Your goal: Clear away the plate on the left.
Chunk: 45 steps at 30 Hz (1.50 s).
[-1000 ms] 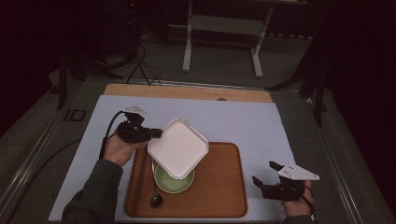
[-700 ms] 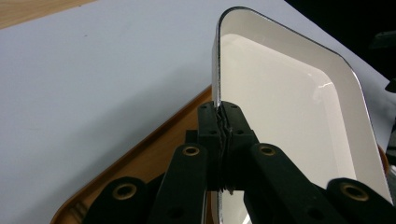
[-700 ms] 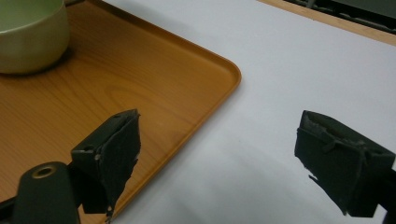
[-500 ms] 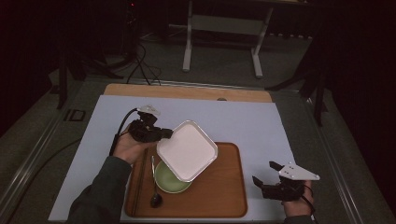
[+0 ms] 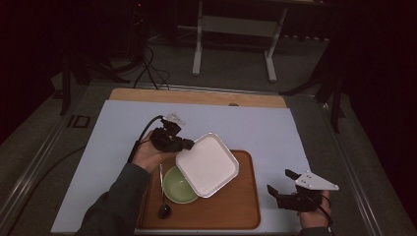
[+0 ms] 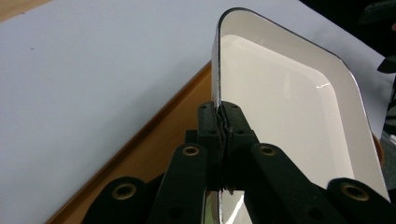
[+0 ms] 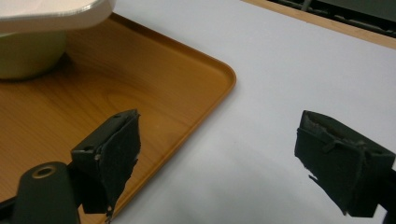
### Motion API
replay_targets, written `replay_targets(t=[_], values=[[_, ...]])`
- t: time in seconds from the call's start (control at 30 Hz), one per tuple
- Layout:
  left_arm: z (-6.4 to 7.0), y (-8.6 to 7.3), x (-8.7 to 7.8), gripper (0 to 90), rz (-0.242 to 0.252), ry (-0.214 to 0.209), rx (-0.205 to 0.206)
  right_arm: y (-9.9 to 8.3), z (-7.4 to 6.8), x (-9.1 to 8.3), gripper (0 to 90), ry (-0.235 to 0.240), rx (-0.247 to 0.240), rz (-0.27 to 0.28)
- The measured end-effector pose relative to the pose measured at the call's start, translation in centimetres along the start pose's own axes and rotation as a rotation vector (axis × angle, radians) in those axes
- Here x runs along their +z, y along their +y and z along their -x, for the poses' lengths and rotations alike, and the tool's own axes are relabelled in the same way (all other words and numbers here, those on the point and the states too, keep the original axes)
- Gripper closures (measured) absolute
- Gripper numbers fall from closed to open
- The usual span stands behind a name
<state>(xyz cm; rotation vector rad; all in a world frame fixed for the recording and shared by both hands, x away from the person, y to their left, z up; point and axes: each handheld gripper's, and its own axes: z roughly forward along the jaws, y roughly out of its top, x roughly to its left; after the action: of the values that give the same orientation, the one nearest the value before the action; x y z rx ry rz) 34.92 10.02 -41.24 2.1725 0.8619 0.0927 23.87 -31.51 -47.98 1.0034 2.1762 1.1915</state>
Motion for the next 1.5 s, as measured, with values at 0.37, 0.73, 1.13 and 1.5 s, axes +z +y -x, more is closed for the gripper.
replay_targets(t=[0.37,0.73,1.13,1.5], values=[[1.8,1.1,2.1,88.6,-0.058,-0.019,0.075,-0.1,0.4,-0.3,13.6,-0.011,0.04,0.022],[2.9,1.8,4.1,88.5,-0.084,-0.041,0.105,-0.2,0.5,-0.3,13.6,-0.009,0.041,0.024],[4.4,2.2,6.3,87.3,-0.144,-0.069,0.154,-0.2,0.5,-0.4,13.6,-0.011,0.041,0.025],[5.7,2.2,8.8,87.3,-0.212,-0.096,0.186,-0.2,0.5,-0.4,13.6,-0.011,0.041,0.026]])
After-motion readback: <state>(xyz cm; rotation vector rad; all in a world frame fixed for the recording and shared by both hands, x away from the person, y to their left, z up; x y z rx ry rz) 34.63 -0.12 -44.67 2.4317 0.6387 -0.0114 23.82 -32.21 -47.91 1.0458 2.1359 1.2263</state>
